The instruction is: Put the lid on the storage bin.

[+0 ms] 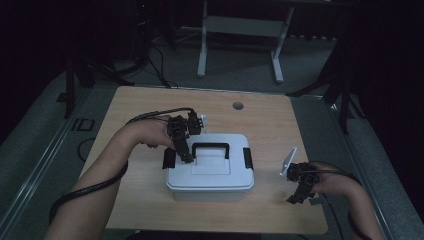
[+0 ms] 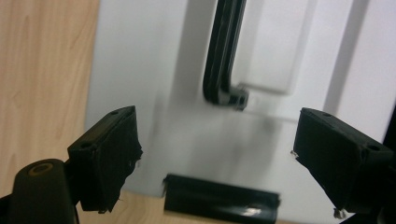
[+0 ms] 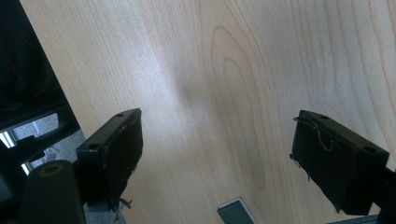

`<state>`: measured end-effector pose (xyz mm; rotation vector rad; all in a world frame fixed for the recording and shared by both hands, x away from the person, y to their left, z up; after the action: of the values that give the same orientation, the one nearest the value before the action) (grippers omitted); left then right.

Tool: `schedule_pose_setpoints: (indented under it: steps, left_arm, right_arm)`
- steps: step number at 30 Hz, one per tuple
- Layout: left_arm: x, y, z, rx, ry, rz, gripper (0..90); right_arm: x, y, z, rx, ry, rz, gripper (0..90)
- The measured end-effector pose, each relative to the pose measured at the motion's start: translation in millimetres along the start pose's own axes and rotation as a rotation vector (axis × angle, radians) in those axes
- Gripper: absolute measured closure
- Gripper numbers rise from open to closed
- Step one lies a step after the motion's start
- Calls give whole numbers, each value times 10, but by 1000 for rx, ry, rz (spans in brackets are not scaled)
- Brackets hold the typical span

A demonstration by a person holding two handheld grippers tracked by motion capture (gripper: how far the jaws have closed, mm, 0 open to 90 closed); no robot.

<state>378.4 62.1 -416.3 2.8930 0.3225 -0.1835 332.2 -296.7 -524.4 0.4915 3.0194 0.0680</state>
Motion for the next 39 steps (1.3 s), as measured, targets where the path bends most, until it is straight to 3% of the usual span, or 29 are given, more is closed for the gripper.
schedule_pose_setpoints:
  steps: [8,13,26,39]
  left_arm:
    - [14,-189,-49,-105,22,-3,67]
    - [-2,-322,-35,-120,5,-21,66]
    - [-19,-748,-2,-146,24,-65,67]
    - [-79,-1207,94,-166,8,-119,67]
  right_arm:
    - [-6,36,5,1,0,-3,161]
    - [-4,64,1,0,0,-6,161]
    - [-10,91,7,-1,-5,-10,161]
    - [-12,87,42,2,-1,-7,161]
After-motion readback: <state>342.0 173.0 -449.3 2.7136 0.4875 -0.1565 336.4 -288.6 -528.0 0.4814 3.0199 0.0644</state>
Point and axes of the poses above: each handheld gripper's, and its own axes: z roughly forward along the jaws, y roughly out of its top, x roughly to its left, the point moved 5 cm from there along z, roughly forward along the jaws, and after that the axes turned 9 degrees about -y, right-handed, at the moved point
